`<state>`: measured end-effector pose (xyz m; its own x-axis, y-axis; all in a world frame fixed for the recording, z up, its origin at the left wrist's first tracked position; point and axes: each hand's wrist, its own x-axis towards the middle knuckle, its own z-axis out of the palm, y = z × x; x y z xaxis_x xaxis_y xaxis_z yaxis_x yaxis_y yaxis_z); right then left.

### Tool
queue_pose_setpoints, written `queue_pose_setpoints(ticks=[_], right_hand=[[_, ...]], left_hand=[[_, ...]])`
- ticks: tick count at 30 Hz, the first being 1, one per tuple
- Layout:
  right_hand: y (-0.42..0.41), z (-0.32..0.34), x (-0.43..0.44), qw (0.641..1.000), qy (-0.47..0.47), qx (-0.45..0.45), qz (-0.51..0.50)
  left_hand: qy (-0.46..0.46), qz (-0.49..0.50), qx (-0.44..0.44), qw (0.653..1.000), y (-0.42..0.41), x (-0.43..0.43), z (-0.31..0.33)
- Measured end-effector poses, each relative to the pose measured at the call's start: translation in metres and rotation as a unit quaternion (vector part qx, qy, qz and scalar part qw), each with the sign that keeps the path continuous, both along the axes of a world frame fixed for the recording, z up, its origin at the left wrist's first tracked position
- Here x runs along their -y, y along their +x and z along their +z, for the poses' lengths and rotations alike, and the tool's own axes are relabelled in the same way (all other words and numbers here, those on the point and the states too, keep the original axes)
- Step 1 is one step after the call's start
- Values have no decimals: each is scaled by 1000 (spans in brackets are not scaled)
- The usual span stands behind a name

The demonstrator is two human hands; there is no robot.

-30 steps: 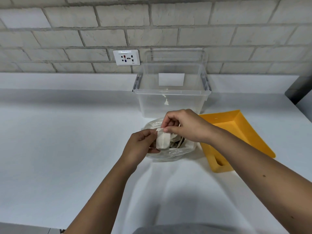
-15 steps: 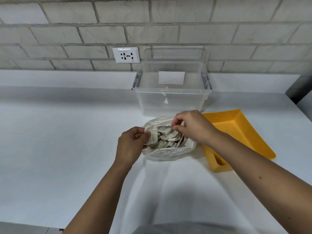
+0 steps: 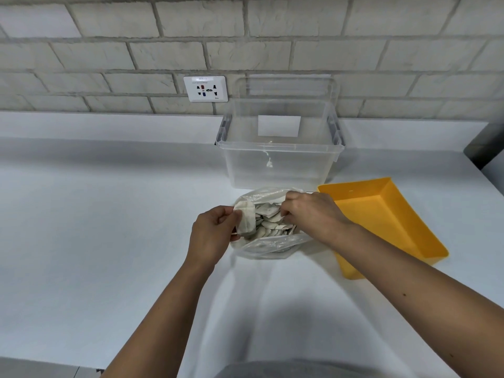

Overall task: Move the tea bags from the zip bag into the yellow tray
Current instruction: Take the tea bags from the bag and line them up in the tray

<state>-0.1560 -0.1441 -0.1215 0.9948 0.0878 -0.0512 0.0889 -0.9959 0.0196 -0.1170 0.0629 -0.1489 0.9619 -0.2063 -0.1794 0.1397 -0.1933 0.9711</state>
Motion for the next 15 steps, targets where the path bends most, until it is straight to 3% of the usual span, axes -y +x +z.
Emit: queue_pose_setpoints(ticks=[4, 10, 15], right_hand=[[-7, 29, 4, 997, 81, 0, 11], [-14, 58, -5, 960, 263, -79, 47], [-5, 48, -13, 940, 339, -35, 15]], left_hand=[[-6, 2, 4, 1000, 0, -1, 1], [-25, -50, 1, 998, -7, 9, 11], [-57, -77, -51, 994, -11, 11, 13]])
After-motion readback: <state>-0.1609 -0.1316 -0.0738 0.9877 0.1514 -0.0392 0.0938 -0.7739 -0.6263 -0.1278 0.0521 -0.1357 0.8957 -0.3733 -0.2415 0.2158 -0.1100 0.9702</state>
